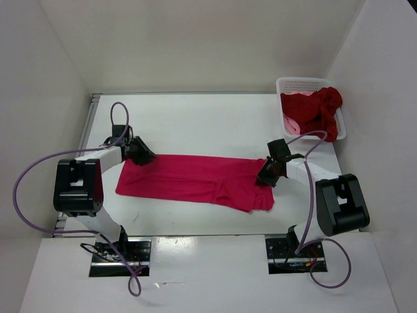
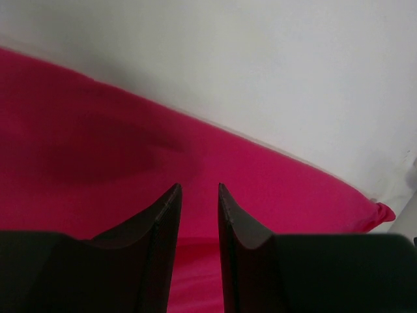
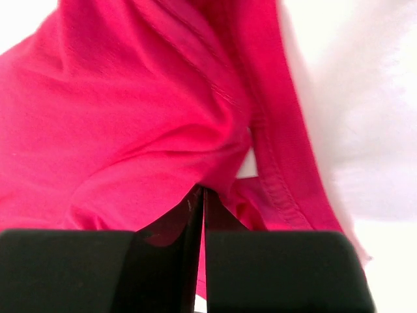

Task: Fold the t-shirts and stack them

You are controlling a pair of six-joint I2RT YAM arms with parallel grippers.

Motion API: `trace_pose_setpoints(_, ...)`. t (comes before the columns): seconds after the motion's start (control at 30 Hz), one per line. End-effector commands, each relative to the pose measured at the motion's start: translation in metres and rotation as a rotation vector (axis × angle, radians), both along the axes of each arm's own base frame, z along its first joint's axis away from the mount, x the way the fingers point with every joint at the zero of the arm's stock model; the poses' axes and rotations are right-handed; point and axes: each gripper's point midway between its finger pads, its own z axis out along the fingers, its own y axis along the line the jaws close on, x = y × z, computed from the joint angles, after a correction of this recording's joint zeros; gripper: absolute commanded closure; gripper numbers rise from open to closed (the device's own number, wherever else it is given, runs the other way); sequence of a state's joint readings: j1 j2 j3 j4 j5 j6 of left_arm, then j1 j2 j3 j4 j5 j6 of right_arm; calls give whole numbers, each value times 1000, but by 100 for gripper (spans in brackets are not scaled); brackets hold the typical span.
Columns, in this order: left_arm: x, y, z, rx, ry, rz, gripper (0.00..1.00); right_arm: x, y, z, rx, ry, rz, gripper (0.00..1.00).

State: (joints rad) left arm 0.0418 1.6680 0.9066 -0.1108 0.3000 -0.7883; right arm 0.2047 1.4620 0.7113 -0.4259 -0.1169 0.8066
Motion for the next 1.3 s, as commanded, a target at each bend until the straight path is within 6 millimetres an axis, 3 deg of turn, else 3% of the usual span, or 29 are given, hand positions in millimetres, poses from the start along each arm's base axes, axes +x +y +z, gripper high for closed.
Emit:
trace_pose_setpoints(0.0, -2, 12, -3, 1, -3, 29, 64, 3, -8, 8, -24, -54, -51, 94)
trace_pose_setpoints(0.07, -7, 22, -17, -2, 38, 58, 64, 2, -7, 17, -11, -73, -48, 90)
trace_pose_setpoints(0.13, -9, 26, -24, -9, 57, 59, 64, 17, 0, 43, 7, -148, -14, 84)
trace_pose_setpoints(0.2, -2, 25, -16, -16, 43, 53, 64, 29, 6, 68, 24, -195, 15, 75)
trace_pose_setpoints(0.27, 6, 26, 13, -15, -35, 61, 64, 35, 10, 73, 27, -198, 52, 73)
trace_pose_setpoints(0.3, 19, 24, 37, 11, -104, 59, 64, 39, 14, 72, 44, -187, 63, 73)
trace_pose_setpoints(0.37, 25, 24, 70, 113, -181, 42, 64, 46, 27, 70, 51, -204, 96, 89)
trace_pose_setpoints(0.43, 32, 22, 93, 138, -239, 24, 66, 47, 34, 51, 45, -163, 115, 99)
trace_pose_setpoints(0.6, 25, -5, 114, 119, -299, -65, 83, 56, 63, 27, 27, -144, 188, 100)
trace_pose_setpoints(0.63, 25, -6, 114, 111, -300, -73, 84, 55, 65, 13, 13, -116, 185, 100)
trace_pose_setpoints(0.7, 19, -19, 111, 96, -296, -119, 85, 63, 72, 11, 14, -117, 196, 100)
trace_pose_setpoints(0.83, 12, -40, 126, 81, -339, -184, 84, 80, 78, -9, 3, -93, 204, 100)
trace_pose_setpoints(0.93, 1, -46, 127, 65, -329, -209, 82, 107, 88, -22, -8, -84, 224, 100)
trace_pose_setpoints(0.97, 1, -46, 127, 72, -332, -216, 81, 133, 100, -8, 14, -131, 228, 100)
trace_pose_setpoints(1.0, -1, -45, 129, 78, -337, -222, 81, 142, 104, -29, 5, -94, 228, 100)
trace_pose_setpoints(1.03, -5, -45, 130, 78, -329, -223, 81, 158, 109, -31, 3, -103, 236, 100)
trace_pose_setpoints(1.07, -5, -45, 133, 78, -338, -222, 80, 190, 131, -31, 30, -124, 255, 100)
trace_pose_setpoints(1.13, -12, -44, 131, 83, -319, -229, 80, 226, 152, -29, 40, -158, 266, 100)
trace_pose_setpoints(1.17, -14, -44, 129, 90, -312, -237, 78, 266, 178, 19, 70, -266, 280, 100)
trace_pose_setpoints(1.2, -16, -43, 131, 90, -310, -237, 78, 280, 182, -12, 52, -233, 275, 100)
trace_pose_setpoints(1.23, -21, -43, 131, 95, -302, -244, 78, 291, 197, -4, 70, -261, 292, 100)
trace_pose_setpoints(1.27, -23, -43, 133, 95, -302, -244, 77, 321, 212, 69, 119, -409, 295, 100)
